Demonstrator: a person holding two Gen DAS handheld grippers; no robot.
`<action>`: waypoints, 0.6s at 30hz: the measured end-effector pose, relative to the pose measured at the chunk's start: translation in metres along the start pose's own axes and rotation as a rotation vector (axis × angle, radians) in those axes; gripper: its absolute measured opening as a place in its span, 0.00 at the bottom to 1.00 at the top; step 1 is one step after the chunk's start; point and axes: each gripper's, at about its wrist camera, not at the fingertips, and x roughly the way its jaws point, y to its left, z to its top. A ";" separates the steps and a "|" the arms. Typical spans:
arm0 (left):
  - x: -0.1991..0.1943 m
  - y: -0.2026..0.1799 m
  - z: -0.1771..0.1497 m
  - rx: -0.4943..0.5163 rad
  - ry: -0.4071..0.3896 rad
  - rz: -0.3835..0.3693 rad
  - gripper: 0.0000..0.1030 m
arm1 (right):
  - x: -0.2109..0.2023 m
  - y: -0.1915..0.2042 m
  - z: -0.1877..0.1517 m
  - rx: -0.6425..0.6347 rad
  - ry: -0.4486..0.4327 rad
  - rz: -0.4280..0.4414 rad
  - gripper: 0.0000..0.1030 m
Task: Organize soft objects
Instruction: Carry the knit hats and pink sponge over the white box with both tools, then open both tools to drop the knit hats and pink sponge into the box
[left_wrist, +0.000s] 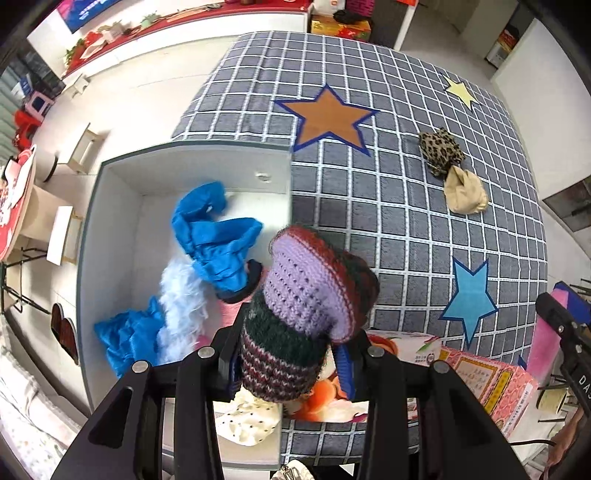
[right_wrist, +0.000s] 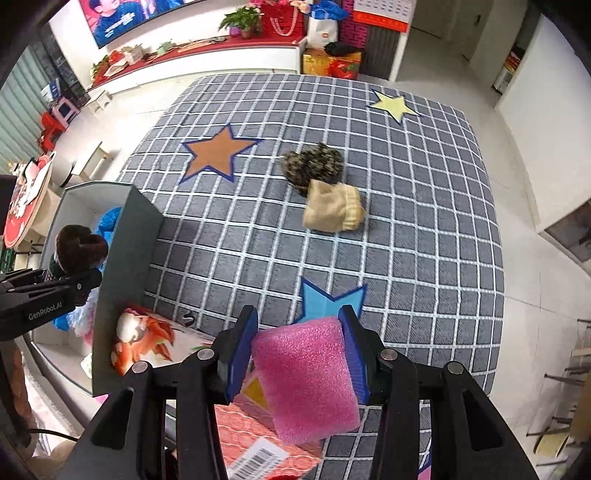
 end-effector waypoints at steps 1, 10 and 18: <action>0.000 0.003 -0.001 -0.007 -0.001 -0.002 0.42 | -0.001 0.004 0.001 -0.009 -0.002 0.002 0.45; 0.000 0.047 -0.020 -0.110 0.005 -0.012 0.43 | -0.009 0.044 0.010 -0.110 -0.025 -0.028 0.45; 0.002 0.088 -0.038 -0.195 0.006 -0.016 0.44 | -0.012 0.070 0.020 -0.146 -0.033 -0.018 0.45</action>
